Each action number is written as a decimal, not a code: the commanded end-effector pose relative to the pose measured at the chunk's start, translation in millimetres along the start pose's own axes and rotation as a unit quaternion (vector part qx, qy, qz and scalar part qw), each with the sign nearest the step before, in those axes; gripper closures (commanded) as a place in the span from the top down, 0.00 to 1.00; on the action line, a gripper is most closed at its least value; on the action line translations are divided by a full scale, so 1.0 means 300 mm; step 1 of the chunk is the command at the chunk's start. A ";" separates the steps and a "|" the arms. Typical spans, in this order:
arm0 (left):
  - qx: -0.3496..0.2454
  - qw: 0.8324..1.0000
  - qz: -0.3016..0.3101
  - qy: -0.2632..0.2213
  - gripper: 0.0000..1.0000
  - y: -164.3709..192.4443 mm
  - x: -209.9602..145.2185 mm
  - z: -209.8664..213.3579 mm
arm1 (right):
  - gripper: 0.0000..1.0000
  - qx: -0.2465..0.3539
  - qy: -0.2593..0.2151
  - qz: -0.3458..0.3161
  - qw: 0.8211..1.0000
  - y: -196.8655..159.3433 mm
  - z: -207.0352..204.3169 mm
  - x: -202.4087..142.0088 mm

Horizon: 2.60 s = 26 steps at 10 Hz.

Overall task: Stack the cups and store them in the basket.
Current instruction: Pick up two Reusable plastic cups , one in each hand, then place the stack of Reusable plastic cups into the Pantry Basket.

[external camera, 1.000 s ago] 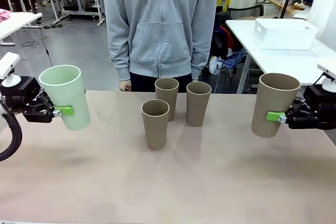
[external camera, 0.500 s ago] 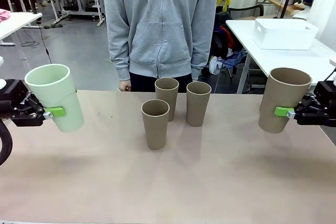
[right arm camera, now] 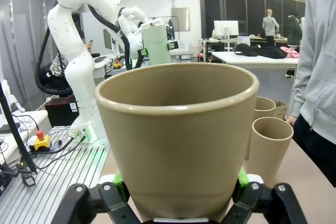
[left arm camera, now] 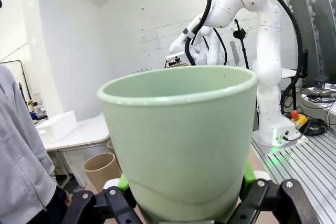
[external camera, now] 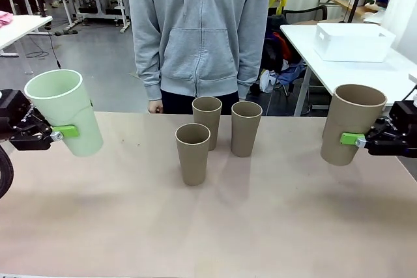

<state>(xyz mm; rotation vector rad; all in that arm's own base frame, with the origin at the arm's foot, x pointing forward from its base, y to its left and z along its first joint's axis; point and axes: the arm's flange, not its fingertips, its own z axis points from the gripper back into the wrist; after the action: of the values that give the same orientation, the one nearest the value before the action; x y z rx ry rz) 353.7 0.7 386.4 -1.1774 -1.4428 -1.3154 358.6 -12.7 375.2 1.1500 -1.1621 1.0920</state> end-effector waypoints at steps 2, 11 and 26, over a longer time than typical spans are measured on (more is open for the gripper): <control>0.005 1.000 0.000 -0.001 0.85 0.000 0.000 0.011 | 0.85 0.000 0.000 0.002 1.000 0.001 0.000 0.004; 0.005 1.000 0.000 -0.001 0.85 0.000 0.000 0.011 | 0.85 0.000 0.000 0.002 1.000 0.001 0.000 0.004; 0.005 1.000 0.000 -0.001 0.85 0.000 0.000 0.011 | 0.85 0.000 0.000 0.002 1.000 0.001 0.000 0.004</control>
<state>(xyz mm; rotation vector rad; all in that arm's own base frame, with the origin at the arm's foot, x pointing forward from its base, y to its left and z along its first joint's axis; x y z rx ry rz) 354.1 2.3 383.8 -1.1771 -1.4403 -1.3068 358.6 -12.7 375.1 1.1501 -1.1617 1.0922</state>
